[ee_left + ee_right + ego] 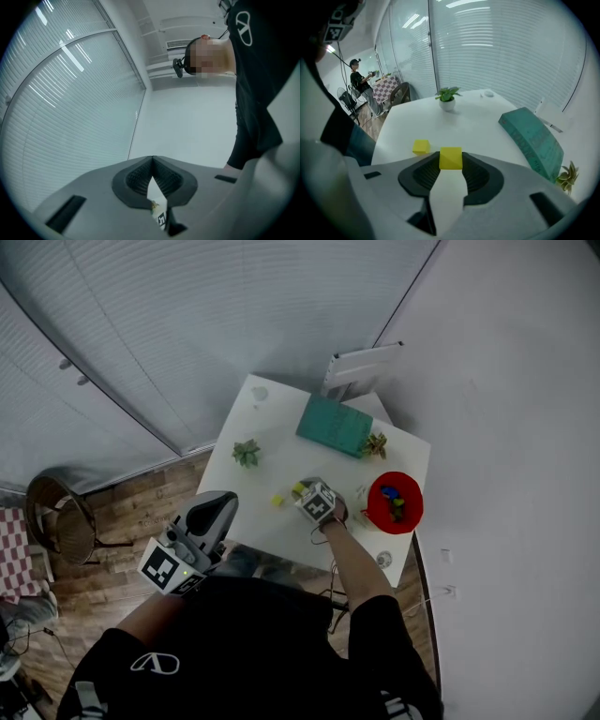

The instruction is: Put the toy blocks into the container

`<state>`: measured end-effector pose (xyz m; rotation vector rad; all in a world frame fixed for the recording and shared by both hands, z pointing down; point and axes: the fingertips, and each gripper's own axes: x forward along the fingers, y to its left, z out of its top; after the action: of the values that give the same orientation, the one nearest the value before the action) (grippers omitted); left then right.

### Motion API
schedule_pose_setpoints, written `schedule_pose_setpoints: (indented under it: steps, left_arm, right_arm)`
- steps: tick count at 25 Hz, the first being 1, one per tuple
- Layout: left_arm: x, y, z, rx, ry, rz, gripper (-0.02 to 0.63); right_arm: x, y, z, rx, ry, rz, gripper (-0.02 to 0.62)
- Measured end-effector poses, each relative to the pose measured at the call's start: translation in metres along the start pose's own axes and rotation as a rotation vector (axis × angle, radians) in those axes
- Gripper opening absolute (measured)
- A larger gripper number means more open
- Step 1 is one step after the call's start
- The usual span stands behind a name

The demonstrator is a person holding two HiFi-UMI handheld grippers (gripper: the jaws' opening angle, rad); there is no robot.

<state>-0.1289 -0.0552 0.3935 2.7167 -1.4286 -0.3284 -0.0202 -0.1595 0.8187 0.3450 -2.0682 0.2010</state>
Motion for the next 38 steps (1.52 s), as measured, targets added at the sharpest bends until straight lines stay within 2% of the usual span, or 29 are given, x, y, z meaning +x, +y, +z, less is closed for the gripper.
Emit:
schedule_pose_setpoints:
  steps: [3,8,11,17,21,24,31,38]
  left_arm:
    - [0.006,-0.001,-0.002,-0.008,-0.003,-0.024,0.005]
    - [0.023,-0.006,0.004,-0.023,-0.03,-0.078,0.005]
    - [0.041,-0.012,0.02,-0.018,-0.09,-0.1,0.005]
    - [0.066,-0.027,0.023,-0.037,-0.124,-0.183,0.005]
    - [0.077,-0.038,0.021,-0.04,-0.119,-0.226,0.005]
    - [0.085,-0.047,0.022,-0.04,-0.123,-0.258,0.005]
    - [0.093,-0.065,0.016,-0.054,-0.118,-0.309,0.005]
    - [0.089,-0.065,-0.003,-0.08,-0.063,-0.332,0.005]
  right_arm:
    - [-0.037,-0.008,0.026,0.018,-0.121,-0.04,0.15]
    - [-0.13,-0.016,0.077,0.071,-0.39,-0.117,0.15]
    - [-0.193,-0.018,0.098,0.106,-0.54,-0.175,0.15]
    - [-0.303,-0.009,0.117,0.173,-0.788,-0.299,0.15]
    - [-0.355,0.002,0.118,0.232,-0.925,-0.355,0.15]
    - [-0.387,0.014,0.117,0.233,-1.027,-0.396,0.15]
    - [-0.424,0.04,0.117,0.265,-1.182,-0.457,0.15]
    - [-0.425,0.043,0.116,0.291,-1.202,-0.464,0.15]
